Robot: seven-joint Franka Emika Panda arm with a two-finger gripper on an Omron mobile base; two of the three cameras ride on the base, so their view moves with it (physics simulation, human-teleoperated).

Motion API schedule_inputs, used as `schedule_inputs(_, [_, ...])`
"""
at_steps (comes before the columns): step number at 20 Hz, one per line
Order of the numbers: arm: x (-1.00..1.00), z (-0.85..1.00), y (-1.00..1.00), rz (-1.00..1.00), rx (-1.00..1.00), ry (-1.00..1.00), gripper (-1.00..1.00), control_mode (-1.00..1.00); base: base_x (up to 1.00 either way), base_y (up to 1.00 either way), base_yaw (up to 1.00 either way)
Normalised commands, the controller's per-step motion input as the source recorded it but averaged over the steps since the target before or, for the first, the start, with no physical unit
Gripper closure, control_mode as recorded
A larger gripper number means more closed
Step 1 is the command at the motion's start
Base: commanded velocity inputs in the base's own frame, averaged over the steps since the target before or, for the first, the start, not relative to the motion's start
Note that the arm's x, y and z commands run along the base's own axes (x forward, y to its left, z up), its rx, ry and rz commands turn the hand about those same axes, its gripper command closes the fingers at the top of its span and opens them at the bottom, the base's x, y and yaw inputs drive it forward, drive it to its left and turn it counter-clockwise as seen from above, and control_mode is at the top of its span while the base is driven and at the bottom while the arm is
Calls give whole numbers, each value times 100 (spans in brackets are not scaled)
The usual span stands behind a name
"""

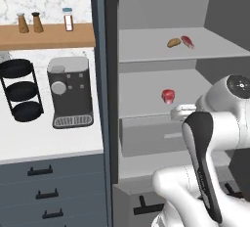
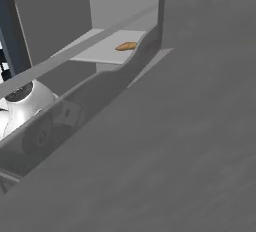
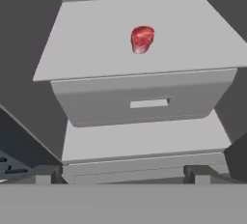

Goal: Place one sweet potato and one steak in each tupperware on the nearby counter, to pack two identical lunches.

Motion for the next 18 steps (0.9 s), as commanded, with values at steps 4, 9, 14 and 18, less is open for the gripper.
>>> schedule_inputs(4, [32, 28, -22, -3, 4, 0, -100, -100, 18, -9, -2])
schedule_inputs(9, [0, 98, -41, -3, 5, -4, -100, -100, 0, 0, 0])
schedule_inputs(14, [0, 99, -15, 0, 1, -16, -100, -100, 0, 0, 0])
schedule_inputs(18, [11, 78, 0, 0, -10, -17, -100, -100, 0, 0, 0])
